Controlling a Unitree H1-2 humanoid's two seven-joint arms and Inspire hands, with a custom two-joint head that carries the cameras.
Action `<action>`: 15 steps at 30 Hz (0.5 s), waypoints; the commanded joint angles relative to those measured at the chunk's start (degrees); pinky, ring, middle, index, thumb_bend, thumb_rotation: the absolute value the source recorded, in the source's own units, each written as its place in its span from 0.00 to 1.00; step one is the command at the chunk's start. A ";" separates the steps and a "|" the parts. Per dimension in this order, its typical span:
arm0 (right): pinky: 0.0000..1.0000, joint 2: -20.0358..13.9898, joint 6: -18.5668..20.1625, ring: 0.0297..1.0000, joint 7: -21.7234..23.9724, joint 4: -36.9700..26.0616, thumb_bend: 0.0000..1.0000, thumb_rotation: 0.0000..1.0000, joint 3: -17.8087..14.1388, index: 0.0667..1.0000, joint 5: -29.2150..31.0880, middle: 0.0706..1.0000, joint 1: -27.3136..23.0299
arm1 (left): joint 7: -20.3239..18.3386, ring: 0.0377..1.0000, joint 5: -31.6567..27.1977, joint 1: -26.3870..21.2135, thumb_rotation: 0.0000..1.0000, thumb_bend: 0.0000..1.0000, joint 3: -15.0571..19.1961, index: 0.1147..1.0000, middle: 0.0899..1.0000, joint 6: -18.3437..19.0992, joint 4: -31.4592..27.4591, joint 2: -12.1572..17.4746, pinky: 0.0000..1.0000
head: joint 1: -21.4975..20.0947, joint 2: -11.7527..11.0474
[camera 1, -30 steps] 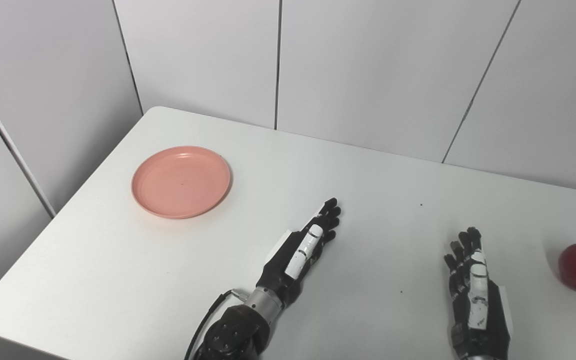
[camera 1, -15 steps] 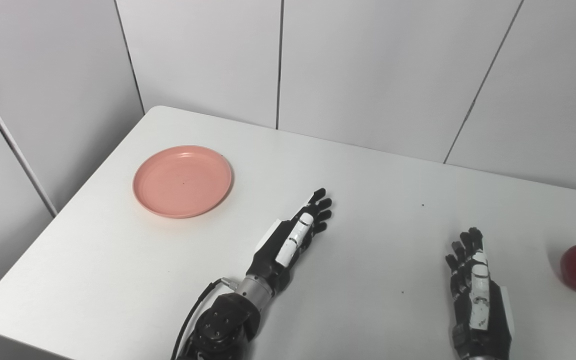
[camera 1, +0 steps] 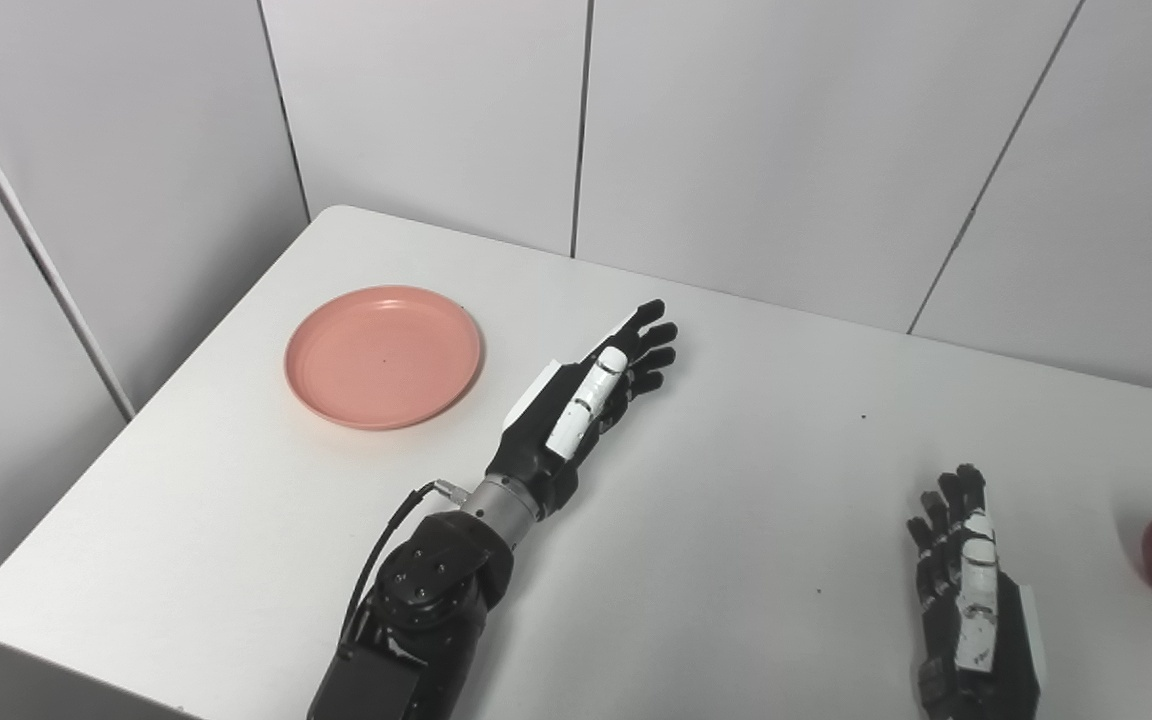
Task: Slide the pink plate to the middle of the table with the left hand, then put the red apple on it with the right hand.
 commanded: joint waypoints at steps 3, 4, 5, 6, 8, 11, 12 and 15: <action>1.00 -0.62 -1.74 1.00 0.99 1.01 0.15 1.00 -0.57 1.00 0.48 1.00 0.48 | 0.55 0.95 -0.63 -4.36 1.00 0.52 1.93 0.94 0.95 -0.87 -1.36 1.75 0.94 | 0.16 0.11; 1.00 -0.60 -1.74 1.00 0.93 0.96 0.15 1.00 -0.64 1.00 0.56 1.00 0.50 | 0.91 0.95 -1.18 -5.01 1.00 0.52 2.73 0.94 0.95 -0.30 -1.69 1.94 0.94 | 0.34 0.14; 1.00 -0.58 -1.75 0.99 0.89 0.94 0.14 1.00 -0.70 1.00 0.62 1.00 0.50 | 1.18 0.94 -1.53 -5.45 1.00 0.52 3.28 0.93 0.94 0.10 -1.92 2.06 0.93 | 0.34 0.14; 1.00 -0.68 -1.48 0.99 0.90 0.76 0.14 1.00 -0.70 1.00 0.60 1.00 0.53 | 1.77 0.94 -1.95 -6.15 1.00 0.52 4.15 0.92 0.94 0.91 -2.31 2.08 0.93 | 0.47 0.12; 1.00 -0.83 -1.25 1.00 1.11 0.58 0.14 1.00 -0.74 1.00 0.87 1.00 0.56 | 2.63 0.93 -2.53 -7.33 1.00 0.52 5.54 0.91 0.93 2.37 -2.93 2.23 0.92 | 0.62 0.07; 1.00 -1.06 -1.43 1.00 1.35 0.71 0.14 1.00 -0.80 1.00 1.28 1.00 0.54 | 3.26 0.93 -3.47 -9.00 1.00 0.52 7.36 0.91 0.93 3.66 -3.37 2.93 0.92 | 0.85 -0.01; 1.00 -1.15 -1.19 1.00 1.42 0.67 0.15 1.00 -0.80 1.00 1.44 1.00 0.52 | 3.47 0.93 -3.66 -9.68 1.00 0.53 8.00 0.90 0.93 3.70 -3.34 3.41 0.92 | 0.98 -0.09; 1.00 -1.28 -0.92 1.00 1.67 0.68 0.16 1.00 -0.90 1.00 1.84 1.00 0.44 | 4.10 0.92 -3.88 -11.26 1.00 0.52 9.57 0.89 0.92 3.53 -2.98 4.55 0.91 | 1.43 -0.20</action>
